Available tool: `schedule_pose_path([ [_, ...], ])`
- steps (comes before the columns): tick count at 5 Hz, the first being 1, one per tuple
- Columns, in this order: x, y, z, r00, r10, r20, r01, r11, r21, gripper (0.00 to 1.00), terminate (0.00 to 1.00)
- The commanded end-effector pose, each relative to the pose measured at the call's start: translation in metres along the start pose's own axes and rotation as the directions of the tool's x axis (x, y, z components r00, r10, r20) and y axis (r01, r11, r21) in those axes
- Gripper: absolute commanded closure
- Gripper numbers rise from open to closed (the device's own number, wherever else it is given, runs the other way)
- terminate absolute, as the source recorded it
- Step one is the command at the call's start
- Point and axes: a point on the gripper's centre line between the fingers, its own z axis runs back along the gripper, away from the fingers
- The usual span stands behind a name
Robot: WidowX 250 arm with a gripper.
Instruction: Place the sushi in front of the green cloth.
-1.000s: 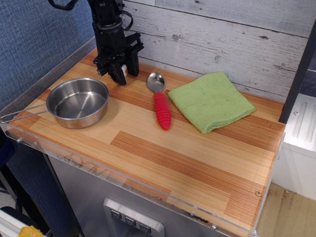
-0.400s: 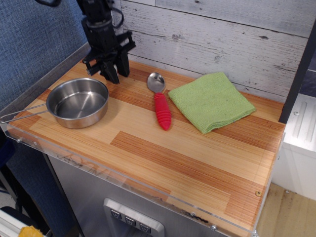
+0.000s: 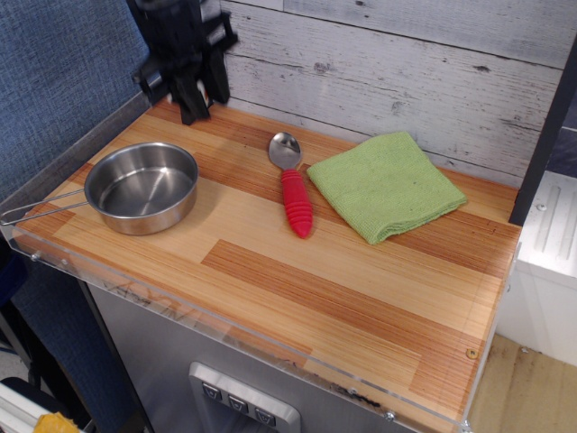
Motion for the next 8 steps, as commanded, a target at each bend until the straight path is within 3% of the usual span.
schedule_pose_path([
  [1,-0.033,0.014,0.054,0.988,-0.108,0.114,0.122,0.984,-0.128,1.00,0.00],
  [3,-0.098,0.025,0.048,0.964,-0.254,0.077,0.261,0.959,-0.107,1.00,0.00],
  [5,-0.157,0.029,0.016,0.926,-0.378,0.015,0.378,0.924,-0.056,1.00,0.00],
  [8,-0.193,0.056,-0.035,0.877,-0.480,-0.036,0.481,0.877,0.009,1.00,0.00],
])
